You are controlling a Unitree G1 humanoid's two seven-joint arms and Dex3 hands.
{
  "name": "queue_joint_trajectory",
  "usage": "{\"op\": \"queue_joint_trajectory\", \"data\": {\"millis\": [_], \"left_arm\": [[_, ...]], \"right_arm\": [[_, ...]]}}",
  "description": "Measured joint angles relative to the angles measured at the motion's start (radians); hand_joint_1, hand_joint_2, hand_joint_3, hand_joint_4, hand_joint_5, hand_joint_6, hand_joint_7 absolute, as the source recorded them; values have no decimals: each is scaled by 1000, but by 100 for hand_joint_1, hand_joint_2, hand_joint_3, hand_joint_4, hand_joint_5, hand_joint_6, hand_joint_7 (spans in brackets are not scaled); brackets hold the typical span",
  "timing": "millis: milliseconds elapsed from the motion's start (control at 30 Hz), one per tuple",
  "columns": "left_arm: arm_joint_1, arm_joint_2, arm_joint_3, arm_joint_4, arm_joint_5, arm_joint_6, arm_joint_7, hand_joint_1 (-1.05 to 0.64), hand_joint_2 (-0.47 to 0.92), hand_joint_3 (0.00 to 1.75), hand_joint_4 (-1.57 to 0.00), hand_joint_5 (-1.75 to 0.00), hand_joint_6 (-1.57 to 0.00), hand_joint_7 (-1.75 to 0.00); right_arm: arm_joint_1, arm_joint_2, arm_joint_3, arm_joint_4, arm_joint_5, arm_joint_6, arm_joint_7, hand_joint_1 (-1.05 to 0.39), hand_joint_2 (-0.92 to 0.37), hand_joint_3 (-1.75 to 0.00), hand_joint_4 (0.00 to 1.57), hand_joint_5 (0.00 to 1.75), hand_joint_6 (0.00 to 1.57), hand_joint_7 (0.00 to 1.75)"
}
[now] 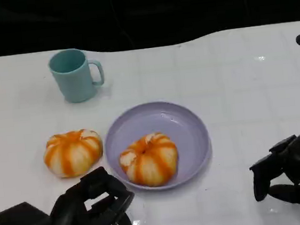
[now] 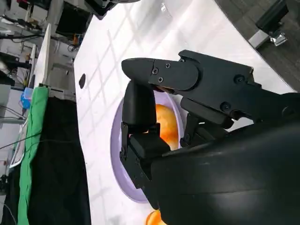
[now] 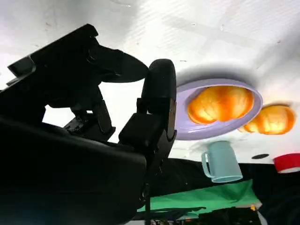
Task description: Grasp the bread from the table and place it into the plate.
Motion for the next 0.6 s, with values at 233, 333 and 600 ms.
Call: {"op": "queue_joint_trajectory", "data": {"millis": [233,333,600], "left_arm": [[-6,8,8,8,-2,-1,-1,-54,92,31,-74,-175,-71,-145],[-16,15,10,22,-2,-9,-3,-54,92,31,-74,-175,-71,-145],[-35,17,20,47,-10,-9,-6,-53,92,31,-72,-175,-68,-150]], "right_arm": [[-5,36,28,71,-40,-38,-79,-16,-48,-108,87,175,78,142],[-18,48,32,112,-54,-60,-121,-17,-48,-110,87,175,77,147],[-51,68,45,182,-66,-93,-170,-16,-47,-113,87,175,74,151]]}}
